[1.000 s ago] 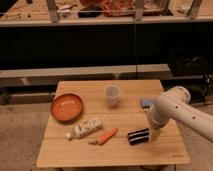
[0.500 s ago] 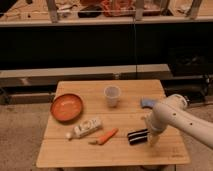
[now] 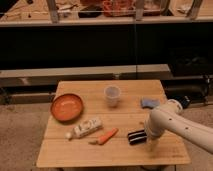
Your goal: Place the eraser in the ceramic cup
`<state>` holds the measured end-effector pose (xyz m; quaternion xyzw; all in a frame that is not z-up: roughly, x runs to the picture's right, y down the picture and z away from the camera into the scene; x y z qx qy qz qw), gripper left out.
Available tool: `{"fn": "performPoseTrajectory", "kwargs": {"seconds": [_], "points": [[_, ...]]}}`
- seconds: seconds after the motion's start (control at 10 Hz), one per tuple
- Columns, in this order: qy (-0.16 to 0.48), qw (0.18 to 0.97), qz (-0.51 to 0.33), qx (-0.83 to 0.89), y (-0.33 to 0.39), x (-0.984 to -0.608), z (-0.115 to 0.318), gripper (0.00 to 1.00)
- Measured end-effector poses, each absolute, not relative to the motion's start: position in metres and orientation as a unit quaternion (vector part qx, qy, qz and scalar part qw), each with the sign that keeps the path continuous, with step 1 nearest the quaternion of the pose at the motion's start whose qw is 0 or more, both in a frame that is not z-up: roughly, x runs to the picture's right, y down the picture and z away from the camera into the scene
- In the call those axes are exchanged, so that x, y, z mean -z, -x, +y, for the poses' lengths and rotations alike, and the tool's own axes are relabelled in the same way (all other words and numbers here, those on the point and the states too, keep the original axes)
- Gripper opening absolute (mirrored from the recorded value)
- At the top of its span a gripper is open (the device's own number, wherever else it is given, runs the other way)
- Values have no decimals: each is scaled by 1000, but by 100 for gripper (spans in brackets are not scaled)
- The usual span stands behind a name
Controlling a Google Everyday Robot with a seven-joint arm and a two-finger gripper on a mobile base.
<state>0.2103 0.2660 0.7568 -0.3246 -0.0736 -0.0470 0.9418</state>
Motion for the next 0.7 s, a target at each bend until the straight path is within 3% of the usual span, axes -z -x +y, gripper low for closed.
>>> {"fn": "performPoseTrajectory", "kwargs": {"seconds": [0.7], "points": [[344,933,-81,62,-206,-770,283,80]]}}
